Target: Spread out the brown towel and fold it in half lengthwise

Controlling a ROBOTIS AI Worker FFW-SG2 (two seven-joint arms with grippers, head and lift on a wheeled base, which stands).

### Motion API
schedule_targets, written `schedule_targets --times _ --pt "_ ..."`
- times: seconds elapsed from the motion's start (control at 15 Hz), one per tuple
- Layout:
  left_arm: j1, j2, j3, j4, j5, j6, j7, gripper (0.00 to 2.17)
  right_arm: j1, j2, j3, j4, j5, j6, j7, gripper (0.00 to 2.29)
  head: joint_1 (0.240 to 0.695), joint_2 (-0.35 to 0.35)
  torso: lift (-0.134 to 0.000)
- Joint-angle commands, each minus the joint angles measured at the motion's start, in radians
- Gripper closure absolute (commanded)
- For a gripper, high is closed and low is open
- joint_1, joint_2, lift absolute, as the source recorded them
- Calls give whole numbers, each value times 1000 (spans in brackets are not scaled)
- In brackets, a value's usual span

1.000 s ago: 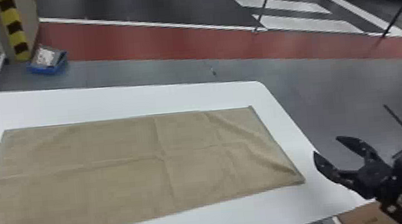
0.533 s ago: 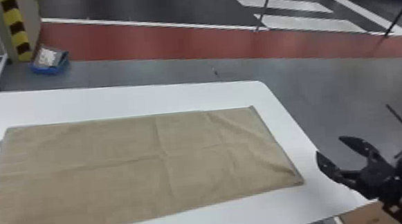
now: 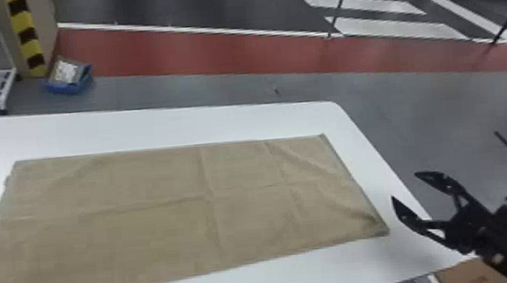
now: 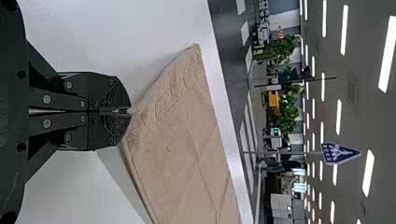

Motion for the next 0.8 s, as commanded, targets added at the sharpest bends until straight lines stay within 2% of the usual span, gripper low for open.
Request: schedule_targets --times 0.0,0.07,0.13,0.2,0.33,0.73 --pt "5 2 4 -4 5 -18 0 1447 -30 -25 33 78 66 -21 25 350 695 -301 -125" --pt "5 2 11 -4 5 -21 0 1447 -36 -36 43 89 69 -2 96 444 695 -297 -125" --pt "6 2 11 -4 5 -31 0 1447 -36 -32 46 89 63 -5 156 475 695 -291 -125" --pt "6 2 11 -4 5 -31 5 1447 -36 -34 48 91 58 -2 166 475 695 -283 -125" --pt "6 2 11 -4 5 -31 6 1447 -37 -34 40 91 18 22 209 684 695 -261 -125" --pt "6 2 9 -5 3 -21 8 1447 -34 -39 13 60 -8 148 241 765 695 -282 -125"
